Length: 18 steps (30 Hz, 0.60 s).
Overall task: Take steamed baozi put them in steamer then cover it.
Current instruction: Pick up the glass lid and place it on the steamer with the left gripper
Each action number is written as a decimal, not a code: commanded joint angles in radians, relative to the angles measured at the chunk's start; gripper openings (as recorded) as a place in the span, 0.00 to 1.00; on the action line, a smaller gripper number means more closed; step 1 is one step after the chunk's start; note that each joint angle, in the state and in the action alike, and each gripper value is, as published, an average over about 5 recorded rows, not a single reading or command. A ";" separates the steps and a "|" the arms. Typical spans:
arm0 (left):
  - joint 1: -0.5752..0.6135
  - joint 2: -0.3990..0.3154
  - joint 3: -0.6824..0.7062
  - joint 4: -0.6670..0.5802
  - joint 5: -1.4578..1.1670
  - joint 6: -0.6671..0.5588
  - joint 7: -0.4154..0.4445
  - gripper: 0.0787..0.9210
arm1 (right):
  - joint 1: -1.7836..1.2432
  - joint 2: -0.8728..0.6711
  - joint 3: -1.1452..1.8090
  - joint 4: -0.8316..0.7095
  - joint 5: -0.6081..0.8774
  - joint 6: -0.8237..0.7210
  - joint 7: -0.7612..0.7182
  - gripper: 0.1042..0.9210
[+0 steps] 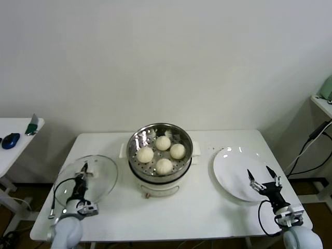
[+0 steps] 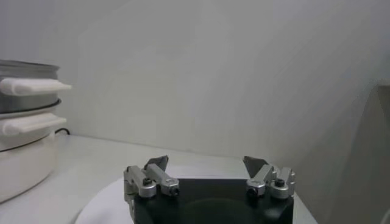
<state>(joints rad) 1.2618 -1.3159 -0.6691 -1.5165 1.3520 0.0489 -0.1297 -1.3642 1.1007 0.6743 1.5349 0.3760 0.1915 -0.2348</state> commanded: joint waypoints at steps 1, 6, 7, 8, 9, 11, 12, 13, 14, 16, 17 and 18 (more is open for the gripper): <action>0.225 0.013 -0.028 -0.365 -0.043 0.156 0.016 0.08 | 0.012 -0.002 -0.003 -0.010 -0.006 0.002 -0.001 0.88; 0.314 0.061 -0.019 -0.567 -0.003 0.298 0.053 0.08 | 0.019 -0.023 -0.017 -0.013 -0.017 -0.007 -0.001 0.88; 0.320 0.075 -0.012 -0.598 0.002 0.323 0.062 0.08 | 0.021 -0.031 -0.023 -0.013 -0.022 -0.010 0.000 0.88; 0.325 0.088 -0.004 -0.624 0.007 0.355 0.068 0.08 | 0.025 -0.039 -0.028 -0.014 -0.026 -0.012 0.002 0.88; 0.326 0.100 0.005 -0.646 0.015 0.382 0.072 0.08 | 0.030 -0.045 -0.032 -0.016 -0.030 -0.013 0.003 0.88; 0.321 0.128 0.032 -0.683 0.023 0.436 0.083 0.08 | 0.041 -0.054 -0.038 -0.020 -0.032 -0.017 0.008 0.88; 0.315 0.143 0.049 -0.693 0.024 0.463 0.084 0.08 | 0.047 -0.057 -0.041 -0.023 -0.031 -0.018 0.010 0.88; 0.306 0.161 0.070 -0.700 0.019 0.485 0.085 0.08 | 0.052 -0.059 -0.044 -0.026 -0.032 -0.020 0.012 0.88; 0.295 0.179 0.093 -0.705 0.008 0.507 0.087 0.08 | 0.058 -0.062 -0.048 -0.029 -0.033 -0.021 0.014 0.88; 0.263 0.216 0.145 -0.703 -0.020 0.546 0.085 0.08 | 0.067 -0.065 -0.058 -0.035 -0.035 -0.024 0.015 0.88; 0.245 0.232 0.173 -0.700 -0.034 0.563 0.088 0.08 | 0.071 -0.066 -0.062 -0.037 -0.036 -0.025 0.016 0.88; 0.223 0.248 0.203 -0.696 -0.049 0.582 0.093 0.08 | 0.074 -0.066 -0.066 -0.039 -0.038 -0.027 0.016 0.88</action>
<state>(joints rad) 1.4966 -1.2088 -0.6285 -2.0199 1.3435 0.3769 -0.0691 -1.3210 1.0543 0.6341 1.5079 0.3512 0.1745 -0.2250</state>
